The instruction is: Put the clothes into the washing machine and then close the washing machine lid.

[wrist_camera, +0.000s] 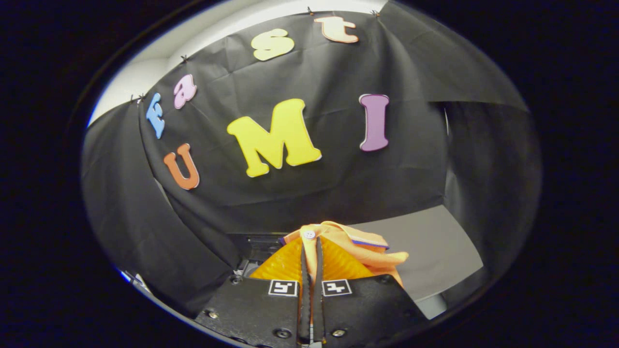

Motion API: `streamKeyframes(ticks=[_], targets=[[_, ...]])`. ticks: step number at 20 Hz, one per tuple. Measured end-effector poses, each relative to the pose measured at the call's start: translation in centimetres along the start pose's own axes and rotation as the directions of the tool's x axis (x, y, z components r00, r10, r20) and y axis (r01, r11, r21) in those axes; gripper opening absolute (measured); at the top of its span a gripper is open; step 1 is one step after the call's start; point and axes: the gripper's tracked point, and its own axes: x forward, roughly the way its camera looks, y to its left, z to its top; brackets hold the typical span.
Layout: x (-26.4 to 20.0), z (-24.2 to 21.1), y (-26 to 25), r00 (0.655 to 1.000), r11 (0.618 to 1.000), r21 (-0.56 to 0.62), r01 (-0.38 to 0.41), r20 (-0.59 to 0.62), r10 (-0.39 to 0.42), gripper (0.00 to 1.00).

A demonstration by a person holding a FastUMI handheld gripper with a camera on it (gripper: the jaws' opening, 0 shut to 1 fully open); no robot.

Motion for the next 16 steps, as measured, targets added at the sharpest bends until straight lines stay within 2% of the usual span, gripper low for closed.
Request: streamKeyframes(ticks=[2,7,16], targets=[[-0.1,1.2,2.5,1.0,1.0,-0.023,-0.018,0.021,0.018,0.05],[0.3,3.4,10.0,0.992,0.992,-0.032,-0.119,0.04,0.12,0.05],[7.0,2.5,20.1,0.949,0.949,0.007,-0.315,-0.034,0.315,0.05]])
